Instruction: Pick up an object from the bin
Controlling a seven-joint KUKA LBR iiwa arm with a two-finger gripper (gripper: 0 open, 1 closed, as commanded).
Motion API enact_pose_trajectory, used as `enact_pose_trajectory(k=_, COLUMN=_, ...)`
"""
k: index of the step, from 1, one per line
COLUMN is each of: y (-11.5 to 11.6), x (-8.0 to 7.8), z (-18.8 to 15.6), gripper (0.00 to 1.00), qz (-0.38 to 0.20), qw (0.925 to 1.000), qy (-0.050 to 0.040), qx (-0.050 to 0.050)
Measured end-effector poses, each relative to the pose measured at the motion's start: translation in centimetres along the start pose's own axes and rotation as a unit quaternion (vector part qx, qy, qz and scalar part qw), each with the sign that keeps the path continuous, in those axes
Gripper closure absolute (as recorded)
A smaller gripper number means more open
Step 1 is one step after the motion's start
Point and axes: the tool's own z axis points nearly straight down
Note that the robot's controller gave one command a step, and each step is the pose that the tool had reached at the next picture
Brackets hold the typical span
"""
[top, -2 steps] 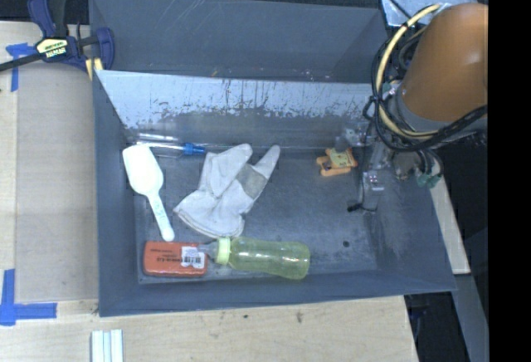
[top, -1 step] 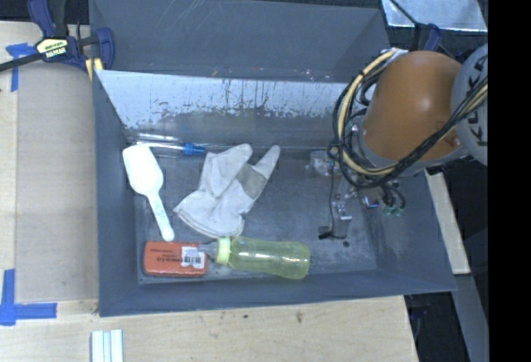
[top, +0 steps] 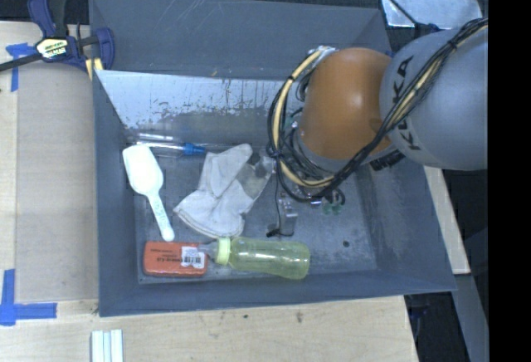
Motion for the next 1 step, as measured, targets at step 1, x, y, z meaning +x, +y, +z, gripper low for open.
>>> enact_pose_trajectory(k=1, y=-0.16, x=4.38, z=-0.52, gripper=0.0, qz=-0.025, qw=0.9997, qy=0.0008, qx=0.0)
